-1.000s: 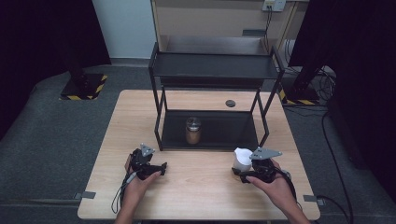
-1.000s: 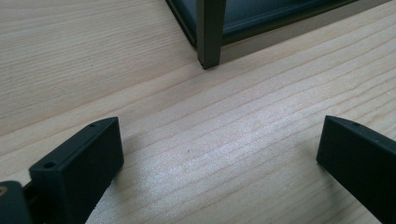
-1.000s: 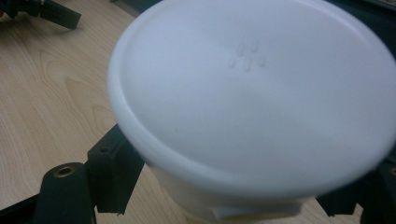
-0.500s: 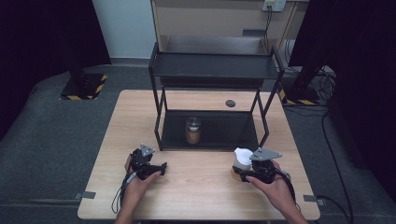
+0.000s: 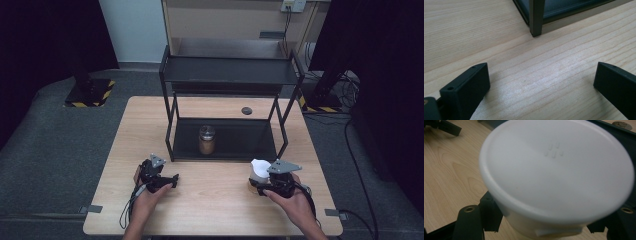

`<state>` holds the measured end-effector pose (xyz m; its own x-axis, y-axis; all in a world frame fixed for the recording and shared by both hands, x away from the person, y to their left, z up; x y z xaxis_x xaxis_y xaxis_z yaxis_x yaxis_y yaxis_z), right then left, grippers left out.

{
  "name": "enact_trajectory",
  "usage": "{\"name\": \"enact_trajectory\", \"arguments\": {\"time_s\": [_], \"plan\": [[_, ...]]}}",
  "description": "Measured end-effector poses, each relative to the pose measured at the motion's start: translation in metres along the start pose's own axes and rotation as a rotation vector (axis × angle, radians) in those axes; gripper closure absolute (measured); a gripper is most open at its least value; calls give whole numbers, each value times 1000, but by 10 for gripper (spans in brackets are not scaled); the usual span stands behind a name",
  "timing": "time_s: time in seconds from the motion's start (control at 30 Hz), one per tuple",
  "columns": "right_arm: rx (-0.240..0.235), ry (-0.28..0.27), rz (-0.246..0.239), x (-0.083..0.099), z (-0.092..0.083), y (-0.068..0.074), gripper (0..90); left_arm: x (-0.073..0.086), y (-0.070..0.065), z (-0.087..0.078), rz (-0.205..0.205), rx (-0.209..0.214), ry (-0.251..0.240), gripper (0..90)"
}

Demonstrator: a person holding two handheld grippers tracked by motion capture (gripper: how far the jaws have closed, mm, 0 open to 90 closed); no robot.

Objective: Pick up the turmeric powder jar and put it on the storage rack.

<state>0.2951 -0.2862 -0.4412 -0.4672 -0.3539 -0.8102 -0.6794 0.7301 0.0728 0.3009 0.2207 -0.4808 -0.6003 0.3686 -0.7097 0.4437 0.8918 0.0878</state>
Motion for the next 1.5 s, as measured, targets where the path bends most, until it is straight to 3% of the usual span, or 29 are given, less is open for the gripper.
{"name": "enact_trajectory", "arguments": {"time_s": [1.0,1.5], "plan": [[14,-8,3,-14,-6,2,317,0,0,0,-1,-2,0,0],[38,-9,30,-22,1,-2,317,0,-1,0,-1,-2,0,0]]}}
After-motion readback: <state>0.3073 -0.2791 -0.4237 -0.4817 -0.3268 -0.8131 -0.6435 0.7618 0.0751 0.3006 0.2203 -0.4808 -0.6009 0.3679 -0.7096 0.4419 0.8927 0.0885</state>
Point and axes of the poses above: each handheld gripper's, and its own axes: z roughly forward along the jaws, x roughly out of its underside, y roughly to its left, the point moved 4 cm from there along z, roughly forward along the jaws, and after that the axes turned 6 degrees about z, right-handed, at the moved point
